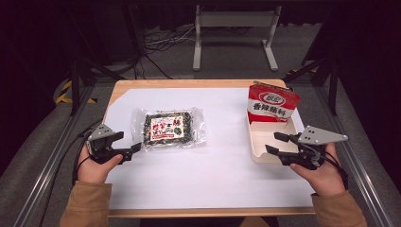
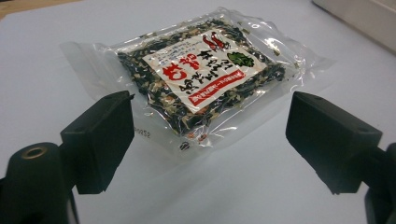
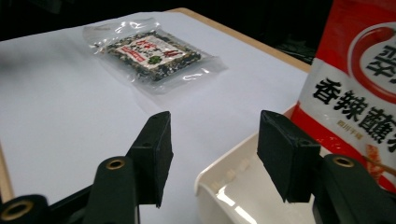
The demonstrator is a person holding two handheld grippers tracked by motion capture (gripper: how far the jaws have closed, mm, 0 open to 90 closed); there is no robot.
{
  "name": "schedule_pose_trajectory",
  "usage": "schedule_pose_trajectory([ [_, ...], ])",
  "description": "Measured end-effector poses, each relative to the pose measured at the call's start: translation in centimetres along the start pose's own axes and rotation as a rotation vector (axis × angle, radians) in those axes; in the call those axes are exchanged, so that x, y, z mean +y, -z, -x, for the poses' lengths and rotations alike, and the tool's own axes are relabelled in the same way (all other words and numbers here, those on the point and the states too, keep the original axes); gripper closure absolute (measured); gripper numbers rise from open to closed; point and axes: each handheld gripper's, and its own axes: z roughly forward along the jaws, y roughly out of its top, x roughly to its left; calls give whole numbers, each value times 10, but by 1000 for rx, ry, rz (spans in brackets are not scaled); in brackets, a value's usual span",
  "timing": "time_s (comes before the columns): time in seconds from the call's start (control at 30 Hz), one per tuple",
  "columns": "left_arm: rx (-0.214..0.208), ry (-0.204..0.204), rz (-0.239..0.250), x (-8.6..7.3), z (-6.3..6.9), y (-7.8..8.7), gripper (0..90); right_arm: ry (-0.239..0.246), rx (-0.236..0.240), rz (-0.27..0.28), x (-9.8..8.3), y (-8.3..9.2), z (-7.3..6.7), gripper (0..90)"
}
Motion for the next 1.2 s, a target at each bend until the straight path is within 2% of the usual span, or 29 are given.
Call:
schedule_pose_trajectory([
  [0.1, 14, -12, -13, 0, -1, 0, 164, 11, 11, -16, 0, -1, -6, 456],
  [0.3, 14, -46, -38, 1, -4, -1, 166, 25, 47, -27, 1, -4, -18, 438],
  [0.37, 10, -36, -37, 0, -5, -2, 166, 11, 64, -38, 0, -6, -21, 438],
  [0.43, 8, -18, -37, 0, -7, -2, 155, 31, 73, -37, 0, -9, -24, 438],
  [0.47, 20, 3, -49, 0, -8, -2, 154, 35, 80, -38, 0, -10, -26, 438],
  [0.53, 75, 48, -68, 0, -9, -2, 139, 45, 88, -41, 0, -14, -29, 438],
  [0.57, 82, 69, -75, 0, -9, -2, 138, 52, 92, -42, 0, -15, -30, 438],
  [0.67, 59, 107, -79, -1, -10, -2, 131, 74, 106, -36, 1, -20, -34, 437],
  [0.77, 41, 106, -73, -1, -13, -4, 126, 94, 125, -35, 2, -25, -39, 437],
  [0.87, 26, 77, -86, 0, -13, -9, 116, 106, 144, -35, 0, -29, -45, 436],
  [0.93, 33, 55, -93, -1, -13, -13, 99, 111, 154, -32, -1, -31, -48, 436],
  [1.03, -3, 114, -76, -3, -15, -18, 117, 106, 166, -25, -4, -35, -51, 434],
  [1.17, -25, 156, -53, -7, -19, -22, 115, 141, 144, -47, -8, -44, -55, 421],
  [1.2, -25, 156, -53, -7, -19, -22, 115, 141, 144, -47, -8, -44, -55, 421],
])
